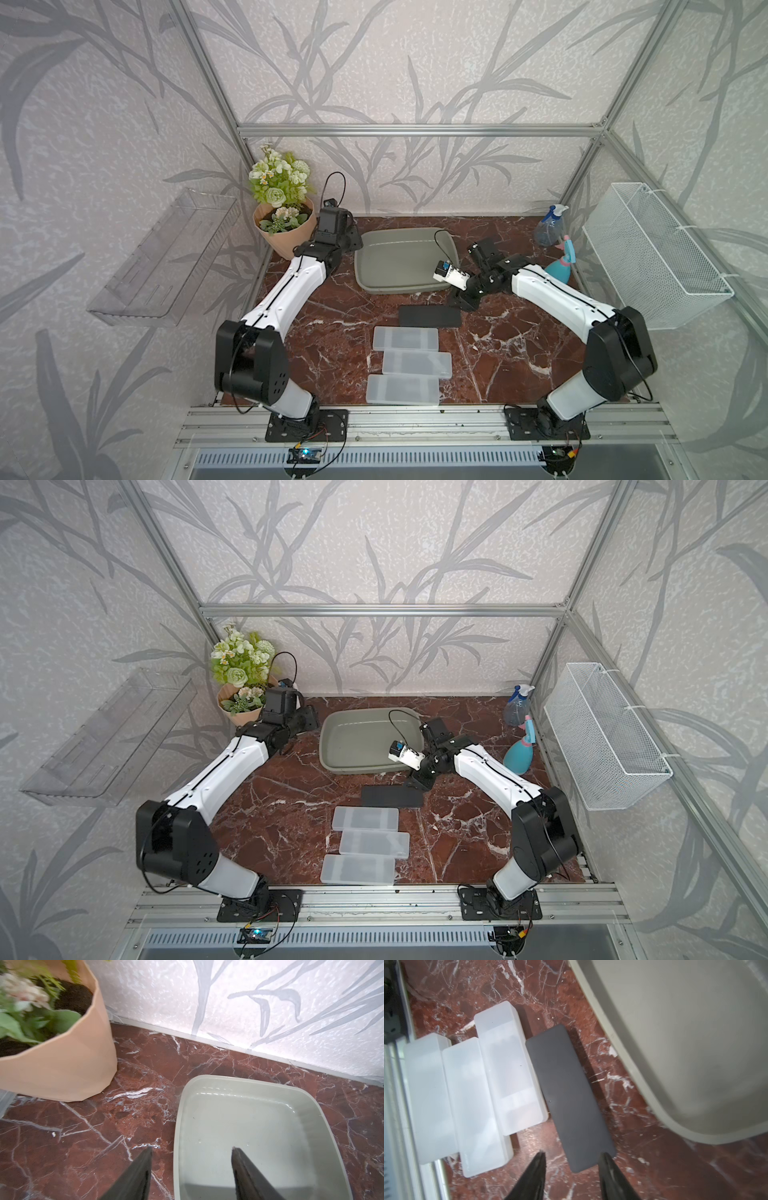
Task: Put the pencil case into the storage box
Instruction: Pick up the pencil case from the center of the board.
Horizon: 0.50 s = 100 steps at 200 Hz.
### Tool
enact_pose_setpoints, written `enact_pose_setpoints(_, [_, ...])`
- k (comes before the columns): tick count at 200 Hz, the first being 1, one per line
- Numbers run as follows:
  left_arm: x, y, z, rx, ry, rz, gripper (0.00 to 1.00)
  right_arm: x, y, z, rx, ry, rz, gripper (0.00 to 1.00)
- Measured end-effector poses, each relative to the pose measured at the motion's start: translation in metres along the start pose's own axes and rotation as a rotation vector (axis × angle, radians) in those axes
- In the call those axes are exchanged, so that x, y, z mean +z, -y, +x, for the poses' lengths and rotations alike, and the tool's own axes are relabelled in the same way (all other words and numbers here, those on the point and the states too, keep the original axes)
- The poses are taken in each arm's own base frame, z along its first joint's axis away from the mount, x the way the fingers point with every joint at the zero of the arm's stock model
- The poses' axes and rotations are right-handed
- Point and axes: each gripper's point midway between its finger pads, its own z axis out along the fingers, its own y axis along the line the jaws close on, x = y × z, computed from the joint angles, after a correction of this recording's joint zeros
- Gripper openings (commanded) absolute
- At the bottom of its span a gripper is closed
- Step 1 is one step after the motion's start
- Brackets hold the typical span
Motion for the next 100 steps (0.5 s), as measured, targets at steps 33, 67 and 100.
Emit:
enact_pose_setpoints(33, [-0.007,-0.035,0.026,-0.027,-0.039,-0.074,0.63,0.02,-0.012,0.015,-0.047,-0.076,-0.051,0.68])
enact_pose_setpoints(67, [-0.004,-0.048,0.055,-0.038,-0.099,-0.101,0.63,0.036,-0.005,0.03,-0.064,-0.141,-0.055,0.72])
enact_pose_setpoints(100, [-0.011,-0.051,0.063,-0.048,-0.103,-0.097,0.63,0.053,0.009,0.049,-0.076,-0.224,-0.018,0.77])
